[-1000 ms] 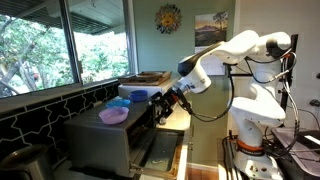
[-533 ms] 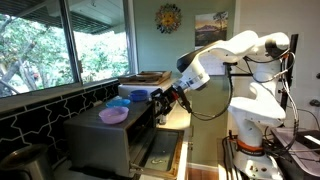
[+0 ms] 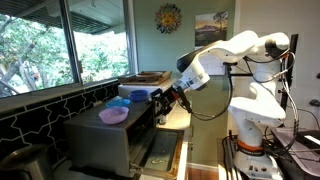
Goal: Pull out the rack from the toaster oven and put the purple bowl on the rack.
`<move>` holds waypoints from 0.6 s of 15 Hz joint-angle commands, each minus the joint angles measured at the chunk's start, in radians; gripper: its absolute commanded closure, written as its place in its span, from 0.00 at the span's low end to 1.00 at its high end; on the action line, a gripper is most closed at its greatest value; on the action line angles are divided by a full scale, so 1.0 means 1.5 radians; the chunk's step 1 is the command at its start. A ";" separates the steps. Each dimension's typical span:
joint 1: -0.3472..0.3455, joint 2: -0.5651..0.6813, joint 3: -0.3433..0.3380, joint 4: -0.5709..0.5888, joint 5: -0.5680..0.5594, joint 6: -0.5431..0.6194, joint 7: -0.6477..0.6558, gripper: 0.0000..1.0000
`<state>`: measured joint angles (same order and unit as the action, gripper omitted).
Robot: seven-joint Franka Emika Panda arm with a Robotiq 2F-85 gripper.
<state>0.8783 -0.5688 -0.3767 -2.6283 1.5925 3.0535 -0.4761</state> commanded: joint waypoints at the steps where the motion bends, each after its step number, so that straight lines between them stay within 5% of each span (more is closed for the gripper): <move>1: 0.000 -0.008 -0.043 -0.010 0.045 -0.059 -0.078 0.00; 9: 0.002 0.050 -0.154 -0.026 0.195 -0.278 -0.336 0.00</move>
<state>0.8751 -0.5402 -0.5605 -2.6498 1.8104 2.7341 -0.8637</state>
